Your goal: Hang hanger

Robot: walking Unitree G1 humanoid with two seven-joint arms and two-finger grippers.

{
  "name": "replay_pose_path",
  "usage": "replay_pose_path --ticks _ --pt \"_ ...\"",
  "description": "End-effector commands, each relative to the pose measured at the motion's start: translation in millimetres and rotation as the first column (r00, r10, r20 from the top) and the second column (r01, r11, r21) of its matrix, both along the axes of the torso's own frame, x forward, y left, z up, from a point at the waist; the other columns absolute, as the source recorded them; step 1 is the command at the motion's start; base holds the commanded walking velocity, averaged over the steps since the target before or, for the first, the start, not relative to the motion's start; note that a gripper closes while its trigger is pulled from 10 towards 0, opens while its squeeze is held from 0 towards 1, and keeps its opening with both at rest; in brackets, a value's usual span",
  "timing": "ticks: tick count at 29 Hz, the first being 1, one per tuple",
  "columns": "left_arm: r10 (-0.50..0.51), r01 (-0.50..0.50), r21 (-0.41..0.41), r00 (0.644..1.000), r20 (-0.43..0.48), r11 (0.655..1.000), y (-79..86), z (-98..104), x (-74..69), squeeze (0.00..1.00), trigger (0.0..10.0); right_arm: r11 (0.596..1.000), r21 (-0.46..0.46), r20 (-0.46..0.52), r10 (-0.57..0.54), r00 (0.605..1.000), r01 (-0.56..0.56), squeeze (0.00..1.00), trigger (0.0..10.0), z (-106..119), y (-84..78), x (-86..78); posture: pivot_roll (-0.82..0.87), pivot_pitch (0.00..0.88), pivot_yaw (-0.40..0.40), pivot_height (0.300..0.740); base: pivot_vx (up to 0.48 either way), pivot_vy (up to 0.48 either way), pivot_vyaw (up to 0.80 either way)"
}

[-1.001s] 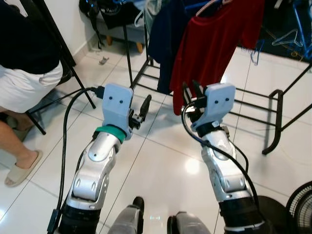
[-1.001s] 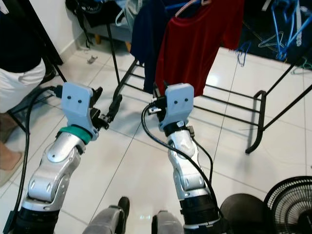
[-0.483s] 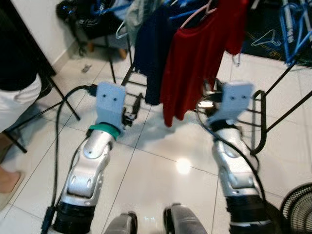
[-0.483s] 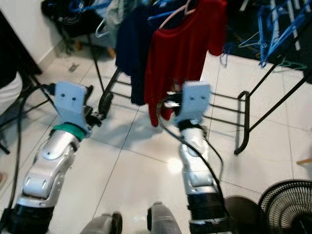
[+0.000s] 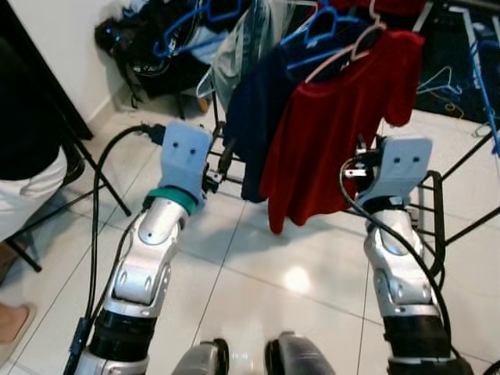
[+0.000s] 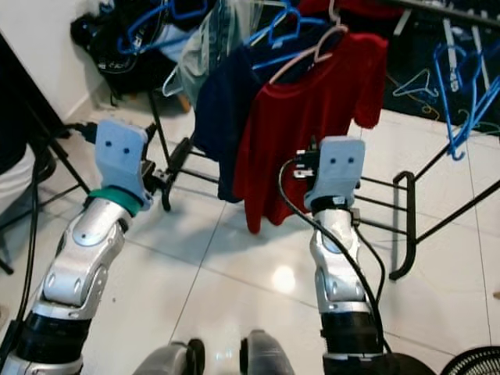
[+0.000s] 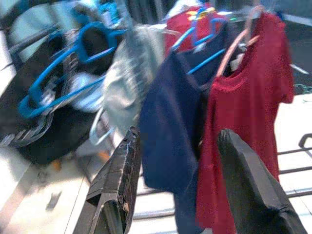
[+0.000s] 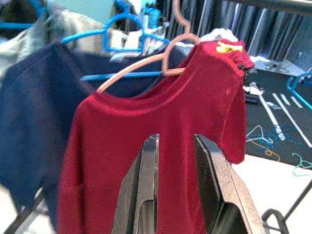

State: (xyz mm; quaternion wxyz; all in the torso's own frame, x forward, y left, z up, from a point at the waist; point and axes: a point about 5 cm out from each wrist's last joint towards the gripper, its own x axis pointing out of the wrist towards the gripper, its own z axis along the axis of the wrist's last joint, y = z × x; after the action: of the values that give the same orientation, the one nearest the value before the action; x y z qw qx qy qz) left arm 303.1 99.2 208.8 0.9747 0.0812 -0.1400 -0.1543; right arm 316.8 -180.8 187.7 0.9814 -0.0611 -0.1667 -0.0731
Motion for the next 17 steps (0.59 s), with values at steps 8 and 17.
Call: replay_pose_path --ticks 8,17 --pt "-0.088 0.088 -0.006 0.995 0.052 0.996 -17.8 14 -5.0 0.00 10.0 0.998 0.035 0.003 -0.060 0.998 0.060 0.00 10.0 8 -10.4 12.9 -0.09 0.093 0.076 0.740 0.465 0.000 0.00" --pt "-0.136 0.136 0.006 0.988 0.072 0.991 -23.6 17 -9.0 0.00 10.0 0.996 0.075 0.000 -0.046 0.999 0.046 0.00 10.0 12 -7.1 18.0 -0.08 0.090 0.077 0.740 0.447 0.000 0.00"
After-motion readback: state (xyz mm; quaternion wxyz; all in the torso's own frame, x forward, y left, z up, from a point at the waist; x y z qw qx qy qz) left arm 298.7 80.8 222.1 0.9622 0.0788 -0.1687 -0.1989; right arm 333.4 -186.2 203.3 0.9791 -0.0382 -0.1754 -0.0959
